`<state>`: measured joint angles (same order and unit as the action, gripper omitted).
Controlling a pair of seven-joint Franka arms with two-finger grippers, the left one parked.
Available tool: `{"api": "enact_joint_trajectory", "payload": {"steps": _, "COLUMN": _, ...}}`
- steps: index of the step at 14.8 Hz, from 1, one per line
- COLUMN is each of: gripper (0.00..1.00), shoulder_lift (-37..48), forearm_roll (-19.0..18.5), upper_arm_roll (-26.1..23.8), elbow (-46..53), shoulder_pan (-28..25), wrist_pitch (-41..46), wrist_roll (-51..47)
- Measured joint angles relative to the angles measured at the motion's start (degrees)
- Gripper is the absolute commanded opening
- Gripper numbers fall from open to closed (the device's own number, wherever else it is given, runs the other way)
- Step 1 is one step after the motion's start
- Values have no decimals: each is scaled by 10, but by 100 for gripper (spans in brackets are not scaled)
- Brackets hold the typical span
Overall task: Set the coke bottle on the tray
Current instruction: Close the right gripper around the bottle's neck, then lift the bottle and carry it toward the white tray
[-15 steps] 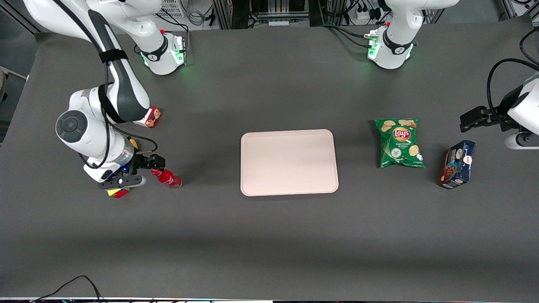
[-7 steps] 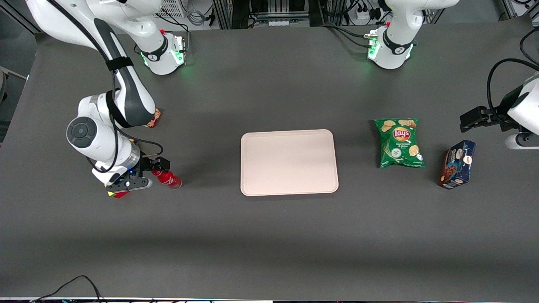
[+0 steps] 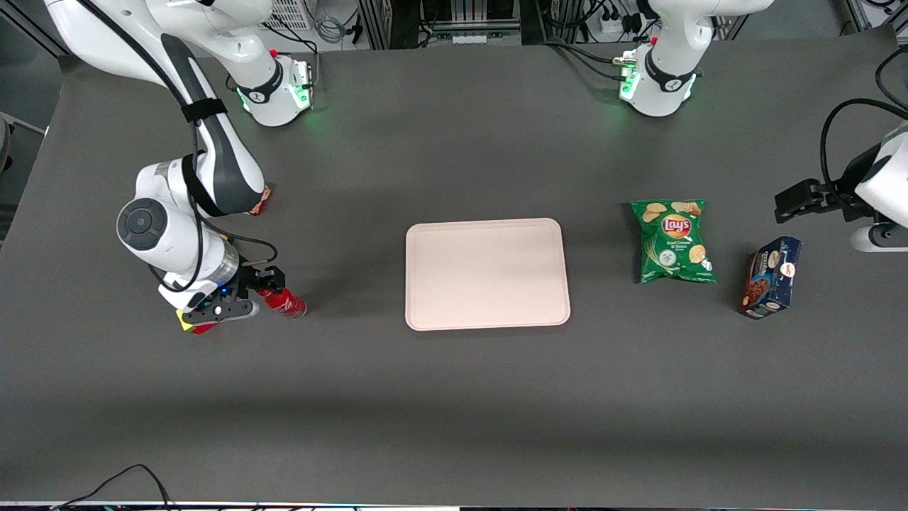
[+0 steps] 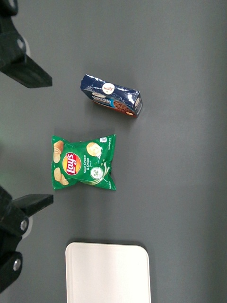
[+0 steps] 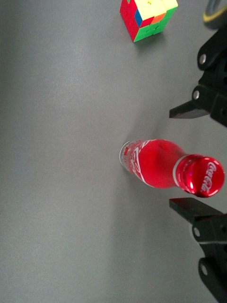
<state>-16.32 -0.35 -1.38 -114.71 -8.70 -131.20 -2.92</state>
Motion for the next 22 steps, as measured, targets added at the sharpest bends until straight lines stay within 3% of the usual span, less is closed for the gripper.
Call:
{"api": "enact_joint_trajectory", "payload": {"steps": 3, "gripper": 44, "shoulder_lift": -4, "forearm_roll": 0, "upper_arm_roll": -2, "elbow": 0, "shoulder_pan": 0, "wrist_pitch": -3, "wrist_roll": 0}}
{"api": "enact_joint_trajectory", "payload": {"steps": 6, "gripper": 7, "shoulder_lift": -4, "forearm_roll": 0, "upper_arm_roll": -3, "elbow": 0, "shoulder_pan": 0, "wrist_pitch": -4, "wrist_roll": -1}}
{"api": "enact_joint_trajectory", "payload": {"steps": 7, "gripper": 0, "shoulder_lift": -4, "forearm_roll": 0, "upper_arm_roll": -4, "elbow": 0, "shoulder_pan": 0, "wrist_pitch": -4, "wrist_roll": -1}}
{"api": "enact_joint_trajectory", "payload": {"steps": 15, "gripper": 0, "shoulder_lift": 10, "forearm_roll": 0, "upper_arm_roll": -10, "elbow": 10, "shoulder_pan": 0, "wrist_pitch": 17, "wrist_roll": -1}}
{"api": "enact_joint_trajectory", "payload": {"steps": 22, "gripper": 0, "shoulder_lift": 105, "forearm_roll": 0, "upper_arm_roll": -37, "elbow": 170, "shoulder_pan": 0, "wrist_pitch": 311, "wrist_roll": -14}}
